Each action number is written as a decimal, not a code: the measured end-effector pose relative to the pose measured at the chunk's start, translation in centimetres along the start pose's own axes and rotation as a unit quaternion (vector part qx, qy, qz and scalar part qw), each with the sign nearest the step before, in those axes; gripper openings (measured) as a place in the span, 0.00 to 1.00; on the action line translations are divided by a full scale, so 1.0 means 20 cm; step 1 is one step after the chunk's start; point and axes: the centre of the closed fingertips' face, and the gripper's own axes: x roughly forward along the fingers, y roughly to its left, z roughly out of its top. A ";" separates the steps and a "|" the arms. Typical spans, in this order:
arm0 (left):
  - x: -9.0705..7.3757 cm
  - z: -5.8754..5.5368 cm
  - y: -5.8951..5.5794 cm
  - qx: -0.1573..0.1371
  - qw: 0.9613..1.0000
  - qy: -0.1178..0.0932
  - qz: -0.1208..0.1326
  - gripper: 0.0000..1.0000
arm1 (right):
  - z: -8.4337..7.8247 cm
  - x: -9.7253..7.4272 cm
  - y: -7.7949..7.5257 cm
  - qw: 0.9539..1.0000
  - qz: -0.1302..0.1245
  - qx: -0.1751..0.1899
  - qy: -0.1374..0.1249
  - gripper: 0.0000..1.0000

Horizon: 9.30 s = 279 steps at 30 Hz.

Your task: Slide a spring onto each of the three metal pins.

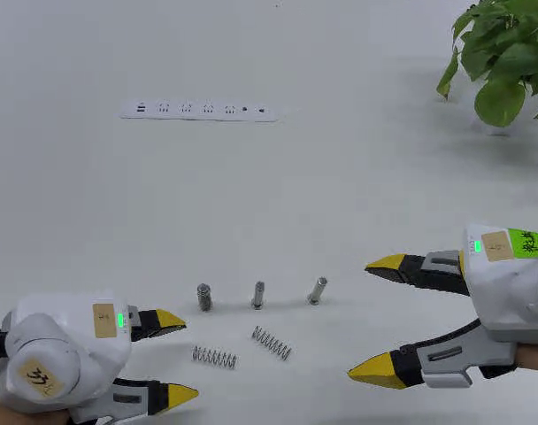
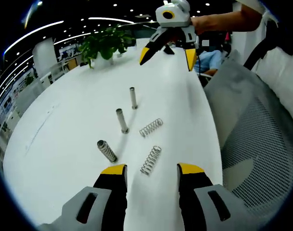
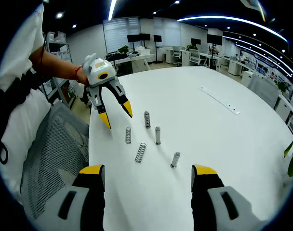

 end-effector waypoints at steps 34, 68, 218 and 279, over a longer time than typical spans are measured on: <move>0.15 -0.14 0.02 0.072 0.991 0.111 -0.031 0.14 | -0.12 -0.06 -0.01 0.999 -0.023 0.037 -0.010 0.73; 0.13 -0.13 -0.03 0.042 0.995 0.086 -0.019 0.11 | -0.06 0.00 0.05 0.999 -0.010 0.036 -0.018 0.73; -0.26 0.72 -0.11 -0.123 0.954 -0.272 0.013 0.10 | 0.70 -0.07 0.29 0.991 0.048 -0.032 -0.117 0.23; -0.22 0.70 -0.16 -0.103 0.954 -0.281 0.018 0.10 | 0.55 0.07 0.37 0.872 0.241 -0.347 0.246 0.12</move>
